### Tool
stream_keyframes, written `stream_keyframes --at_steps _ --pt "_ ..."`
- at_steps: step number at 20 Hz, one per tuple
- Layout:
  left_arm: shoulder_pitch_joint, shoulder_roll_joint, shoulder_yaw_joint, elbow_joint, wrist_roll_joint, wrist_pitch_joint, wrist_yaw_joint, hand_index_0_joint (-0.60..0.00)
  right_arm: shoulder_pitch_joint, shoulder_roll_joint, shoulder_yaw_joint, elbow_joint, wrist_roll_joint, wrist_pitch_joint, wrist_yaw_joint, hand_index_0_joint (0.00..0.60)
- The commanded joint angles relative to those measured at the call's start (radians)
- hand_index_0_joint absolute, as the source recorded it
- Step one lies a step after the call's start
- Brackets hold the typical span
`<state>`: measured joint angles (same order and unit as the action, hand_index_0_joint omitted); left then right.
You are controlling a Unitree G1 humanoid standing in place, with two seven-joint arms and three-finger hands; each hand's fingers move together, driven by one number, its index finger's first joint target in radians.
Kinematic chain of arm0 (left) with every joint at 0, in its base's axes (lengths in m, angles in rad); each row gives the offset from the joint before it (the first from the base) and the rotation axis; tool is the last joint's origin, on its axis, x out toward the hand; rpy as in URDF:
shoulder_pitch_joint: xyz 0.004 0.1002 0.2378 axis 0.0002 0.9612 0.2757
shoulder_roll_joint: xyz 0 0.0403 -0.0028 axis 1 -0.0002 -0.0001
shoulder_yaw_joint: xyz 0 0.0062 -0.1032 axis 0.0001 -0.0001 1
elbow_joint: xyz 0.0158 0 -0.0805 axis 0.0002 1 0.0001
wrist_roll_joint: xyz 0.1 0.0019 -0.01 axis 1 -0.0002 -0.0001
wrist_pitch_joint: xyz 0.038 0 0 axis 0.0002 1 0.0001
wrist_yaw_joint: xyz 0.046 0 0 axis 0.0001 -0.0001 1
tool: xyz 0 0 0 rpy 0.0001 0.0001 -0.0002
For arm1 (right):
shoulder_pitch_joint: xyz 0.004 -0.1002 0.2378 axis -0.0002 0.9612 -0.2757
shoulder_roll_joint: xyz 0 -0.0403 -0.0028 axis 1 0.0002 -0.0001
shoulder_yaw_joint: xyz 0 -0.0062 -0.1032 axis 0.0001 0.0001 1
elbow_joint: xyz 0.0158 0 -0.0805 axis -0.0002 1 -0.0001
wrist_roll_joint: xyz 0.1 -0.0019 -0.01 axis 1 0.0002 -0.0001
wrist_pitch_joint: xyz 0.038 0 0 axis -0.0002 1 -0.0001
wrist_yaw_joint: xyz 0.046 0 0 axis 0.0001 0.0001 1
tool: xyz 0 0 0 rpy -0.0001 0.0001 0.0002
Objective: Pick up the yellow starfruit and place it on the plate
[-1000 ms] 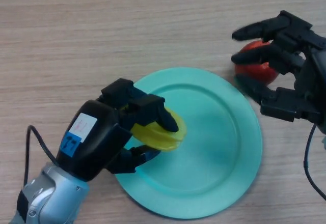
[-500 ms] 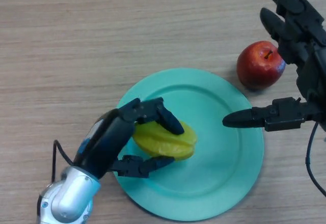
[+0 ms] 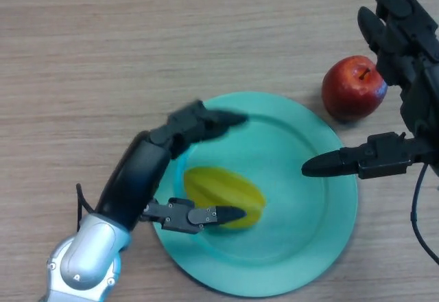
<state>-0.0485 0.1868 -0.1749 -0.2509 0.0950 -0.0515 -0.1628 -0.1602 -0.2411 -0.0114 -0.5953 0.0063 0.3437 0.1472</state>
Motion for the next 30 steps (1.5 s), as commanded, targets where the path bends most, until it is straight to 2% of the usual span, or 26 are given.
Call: stream_keyframes --at_steps 1,4,10,14,18,21,24,27,30 --pt "-0.033 0.003 0.019 -0.039 -0.041 -0.158 0.046 0.000 -0.032 -0.033 -0.072 -0.036 -0.016 -0.127 -0.012 0.000" --pt "-0.052 0.003 0.035 -0.067 -0.046 -0.107 0.050 0.000 -0.039 -0.038 -0.073 -0.027 -0.024 -0.131 0.002 0.000" --pt "-0.076 0.003 0.074 -0.137 -0.030 -0.106 0.083 0.000 -0.056 -0.039 -0.073 -0.009 -0.015 -0.144 -0.003 0.000" --pt "-0.108 0.009 0.163 -0.254 -0.192 0.019 0.072 0.000 -0.069 -0.043 -0.084 0.002 0.019 -0.153 -0.012 0.000" --pt "-0.161 0.056 0.258 -0.278 -0.343 0.094 0.134 0.000 -0.044 -0.046 -0.092 -0.009 0.032 -0.163 -0.005 0.000" --pt "-0.186 0.070 0.259 -0.266 -0.334 0.108 0.160 0.000 -0.041 -0.037 -0.088 0.002 0.072 -0.164 -0.006 0.000" --pt "-0.182 0.075 0.270 -0.274 -0.320 0.118 0.165 0.000 -0.030 -0.047 -0.110 0.010 0.089 -0.163 -0.006 0.000" --pt "-0.164 0.075 0.244 -0.251 -0.193 0.090 0.150 0.000 -0.024 -0.057 -0.117 -0.010 0.076 -0.155 0.008 0.000" --pt "-0.147 0.075 0.255 -0.241 -0.130 0.054 0.121 0.000 -0.012 -0.058 -0.124 -0.015 0.067 -0.162 0.019 0.000"
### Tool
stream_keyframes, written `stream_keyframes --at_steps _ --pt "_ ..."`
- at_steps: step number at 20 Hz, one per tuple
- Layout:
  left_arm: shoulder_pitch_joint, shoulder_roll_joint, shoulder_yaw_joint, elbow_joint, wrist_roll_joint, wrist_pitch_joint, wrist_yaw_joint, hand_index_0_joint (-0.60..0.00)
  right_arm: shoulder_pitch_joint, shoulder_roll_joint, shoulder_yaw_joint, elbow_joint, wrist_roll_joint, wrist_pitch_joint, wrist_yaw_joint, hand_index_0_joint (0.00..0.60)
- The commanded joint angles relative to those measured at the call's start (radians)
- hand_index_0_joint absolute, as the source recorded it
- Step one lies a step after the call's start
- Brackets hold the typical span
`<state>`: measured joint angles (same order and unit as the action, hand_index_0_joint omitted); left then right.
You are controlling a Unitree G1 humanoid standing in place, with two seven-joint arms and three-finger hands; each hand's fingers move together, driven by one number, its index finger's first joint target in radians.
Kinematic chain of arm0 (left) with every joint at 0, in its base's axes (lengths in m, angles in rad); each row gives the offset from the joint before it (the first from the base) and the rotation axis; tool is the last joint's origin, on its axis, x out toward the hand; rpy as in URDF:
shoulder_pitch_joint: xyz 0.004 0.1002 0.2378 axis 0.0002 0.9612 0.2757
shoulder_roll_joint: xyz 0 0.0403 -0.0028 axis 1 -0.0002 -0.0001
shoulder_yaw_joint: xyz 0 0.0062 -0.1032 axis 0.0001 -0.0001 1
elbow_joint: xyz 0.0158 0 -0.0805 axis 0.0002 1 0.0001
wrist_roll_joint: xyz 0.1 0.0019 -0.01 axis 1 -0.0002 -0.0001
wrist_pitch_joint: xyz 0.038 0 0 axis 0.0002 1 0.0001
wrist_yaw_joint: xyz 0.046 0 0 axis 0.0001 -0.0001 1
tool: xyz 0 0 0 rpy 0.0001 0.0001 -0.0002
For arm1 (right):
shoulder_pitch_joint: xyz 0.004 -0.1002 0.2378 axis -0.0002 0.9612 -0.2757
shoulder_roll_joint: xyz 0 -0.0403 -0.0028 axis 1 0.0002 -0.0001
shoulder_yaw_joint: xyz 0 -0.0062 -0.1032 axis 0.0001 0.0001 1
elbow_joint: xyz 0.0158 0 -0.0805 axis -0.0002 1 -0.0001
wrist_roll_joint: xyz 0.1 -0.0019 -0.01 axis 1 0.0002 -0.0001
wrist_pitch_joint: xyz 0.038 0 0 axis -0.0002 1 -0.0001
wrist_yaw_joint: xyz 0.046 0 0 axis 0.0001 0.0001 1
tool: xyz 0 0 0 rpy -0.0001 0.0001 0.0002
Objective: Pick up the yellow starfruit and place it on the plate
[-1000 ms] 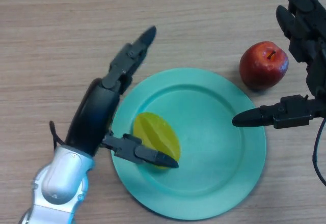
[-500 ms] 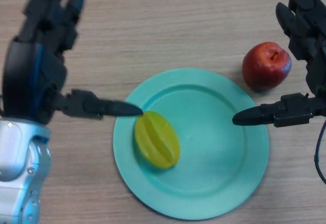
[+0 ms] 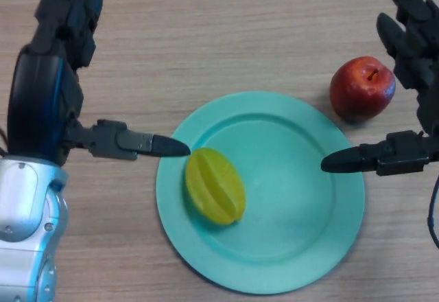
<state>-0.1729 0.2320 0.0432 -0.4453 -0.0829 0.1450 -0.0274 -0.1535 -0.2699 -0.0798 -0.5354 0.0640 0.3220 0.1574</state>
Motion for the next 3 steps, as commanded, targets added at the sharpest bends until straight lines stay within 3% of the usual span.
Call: stream_keyframes --at_steps 1,3 --pt "-0.020 0.032 0.045 -0.048 0.048 -0.145 -0.018 0.000 -0.014 -0.029 -0.057 -0.078 0.007 -0.138 0.011 0.000" --pt "-0.018 0.033 0.053 -0.055 0.044 -0.146 -0.010 0.000 -0.016 -0.023 -0.048 -0.075 0.013 -0.133 0.003 0.000"
